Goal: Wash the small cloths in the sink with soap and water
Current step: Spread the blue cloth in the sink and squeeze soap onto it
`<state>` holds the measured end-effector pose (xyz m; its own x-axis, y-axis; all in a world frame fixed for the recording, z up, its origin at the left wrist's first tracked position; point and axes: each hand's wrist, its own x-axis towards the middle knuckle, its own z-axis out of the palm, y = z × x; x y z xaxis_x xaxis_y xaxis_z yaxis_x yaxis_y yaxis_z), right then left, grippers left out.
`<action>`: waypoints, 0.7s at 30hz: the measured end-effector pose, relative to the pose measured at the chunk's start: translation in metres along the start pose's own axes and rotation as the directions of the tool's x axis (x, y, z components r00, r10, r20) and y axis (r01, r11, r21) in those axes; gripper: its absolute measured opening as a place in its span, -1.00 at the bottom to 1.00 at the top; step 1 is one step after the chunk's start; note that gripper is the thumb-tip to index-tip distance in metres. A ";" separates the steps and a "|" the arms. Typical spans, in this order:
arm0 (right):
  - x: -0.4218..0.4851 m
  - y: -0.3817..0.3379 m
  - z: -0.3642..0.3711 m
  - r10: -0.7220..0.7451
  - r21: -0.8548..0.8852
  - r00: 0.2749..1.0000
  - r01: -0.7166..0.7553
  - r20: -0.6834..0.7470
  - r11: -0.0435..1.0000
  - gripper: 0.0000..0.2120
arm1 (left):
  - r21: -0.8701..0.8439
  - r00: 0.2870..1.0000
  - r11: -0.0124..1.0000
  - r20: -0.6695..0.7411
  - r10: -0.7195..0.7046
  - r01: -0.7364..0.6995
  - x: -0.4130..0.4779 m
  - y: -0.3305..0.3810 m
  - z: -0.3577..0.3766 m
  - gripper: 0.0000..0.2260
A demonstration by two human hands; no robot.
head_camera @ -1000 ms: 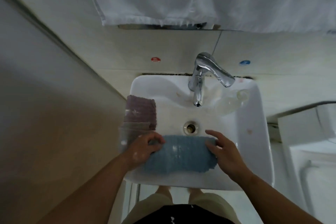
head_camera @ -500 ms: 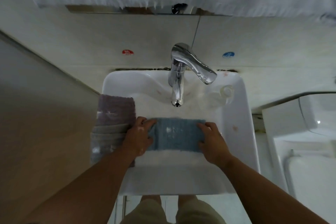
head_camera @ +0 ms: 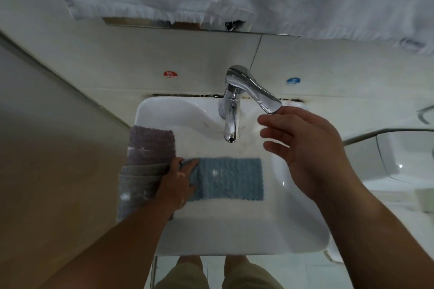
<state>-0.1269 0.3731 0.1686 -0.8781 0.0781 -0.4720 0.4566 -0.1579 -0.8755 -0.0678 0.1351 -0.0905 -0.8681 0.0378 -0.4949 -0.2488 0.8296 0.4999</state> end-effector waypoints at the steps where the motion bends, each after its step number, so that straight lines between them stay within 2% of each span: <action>1: 0.001 -0.004 0.003 -0.001 0.010 1.000 0.001 0.002 1.000 -0.90 | 0.003 1.000 1.000 -0.003 0.005 -0.005 -0.001 0.000 0.000 -0.36; 4: 0.002 -0.009 0.009 -0.057 -0.030 0.998 0.058 0.021 0.998 -0.92 | -0.006 1.000 1.000 -0.005 0.015 -0.015 -0.001 -0.002 0.002 -0.35; 8: 0.003 -0.003 0.005 -0.143 -0.066 0.988 0.146 0.050 0.987 -0.81 | -0.006 1.000 1.000 -0.003 0.022 -0.022 -0.002 -0.006 0.003 -0.36; 11: 0.005 0.030 -0.007 -0.198 -0.286 0.979 0.204 0.048 0.936 -0.80 | 0.001 1.000 1.000 0.011 0.017 -0.017 -0.002 -0.008 0.003 -0.36; 13: 0.011 0.074 -0.019 -0.185 -0.509 0.982 0.175 0.032 0.843 -0.82 | 0.015 1.000 1.000 0.012 0.024 -0.024 -0.001 -0.008 0.004 -0.33; 16: 0.024 0.148 -0.036 -0.075 -0.787 0.992 0.123 0.098 0.604 -0.76 | 0.004 0.999 0.999 0.003 0.039 -0.039 0.001 -0.011 0.006 -0.30; 19: 0.044 0.199 -0.047 0.005 -0.901 0.965 0.243 0.263 0.360 -0.54 | -0.025 0.999 0.999 -0.001 0.035 -0.035 0.000 -0.011 0.007 -0.32; 21: 0.054 0.216 -0.052 0.047 -0.921 0.963 0.239 0.266 0.306 -0.47 | -0.023 1.000 0.999 0.000 0.023 -0.023 0.000 -0.011 0.007 -0.31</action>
<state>-0.0685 0.3941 -0.0515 -0.8619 -0.1939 -0.4684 0.0611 0.8775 -0.4757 -0.0622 0.1296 -0.1008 -0.8737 0.0564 -0.4832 -0.2390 0.8154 0.5273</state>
